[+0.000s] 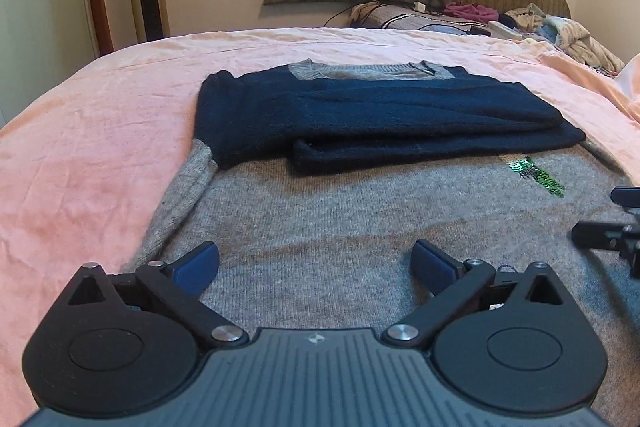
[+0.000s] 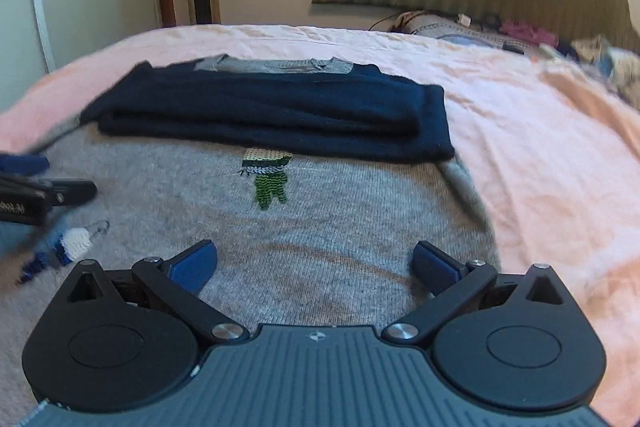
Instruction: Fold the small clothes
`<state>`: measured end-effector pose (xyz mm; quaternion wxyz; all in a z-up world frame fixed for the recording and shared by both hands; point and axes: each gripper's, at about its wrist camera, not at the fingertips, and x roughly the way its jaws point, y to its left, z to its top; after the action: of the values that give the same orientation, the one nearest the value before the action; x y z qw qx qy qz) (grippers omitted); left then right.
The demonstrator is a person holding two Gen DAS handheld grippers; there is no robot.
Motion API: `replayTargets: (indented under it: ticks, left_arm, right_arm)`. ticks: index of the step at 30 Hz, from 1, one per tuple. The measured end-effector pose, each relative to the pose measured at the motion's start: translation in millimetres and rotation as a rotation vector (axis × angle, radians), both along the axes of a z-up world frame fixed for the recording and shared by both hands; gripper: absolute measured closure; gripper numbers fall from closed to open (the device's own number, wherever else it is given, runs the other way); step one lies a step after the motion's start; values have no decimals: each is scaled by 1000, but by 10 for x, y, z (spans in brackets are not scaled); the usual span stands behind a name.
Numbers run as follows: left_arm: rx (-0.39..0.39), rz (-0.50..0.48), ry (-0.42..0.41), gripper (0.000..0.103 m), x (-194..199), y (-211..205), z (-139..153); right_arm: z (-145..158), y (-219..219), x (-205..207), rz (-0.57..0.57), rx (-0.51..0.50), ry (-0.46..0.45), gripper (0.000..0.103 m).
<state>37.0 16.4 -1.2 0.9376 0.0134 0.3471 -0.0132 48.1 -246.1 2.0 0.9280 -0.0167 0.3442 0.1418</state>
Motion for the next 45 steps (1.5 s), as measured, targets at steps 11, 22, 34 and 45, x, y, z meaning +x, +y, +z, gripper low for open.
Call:
replayTargets:
  ticks: [11,22,34,45]
  left_arm:
    - [-1,41,-7,0,-470,-44,-9]
    - [-5,42,-9,0,-470,-38,-4]
    - [19,56,19,0,-948,60,54]
    - [38,6,19,0,-1292,23,131]
  right_arm:
    - [11,73,-27,-16,-58,0,0]
    - [-1,111,-445,-52,-75,-14,0]
    - [52,139,-494,-83,-92,7,0]
    - [137,68,-875,-78,-87,51,0]
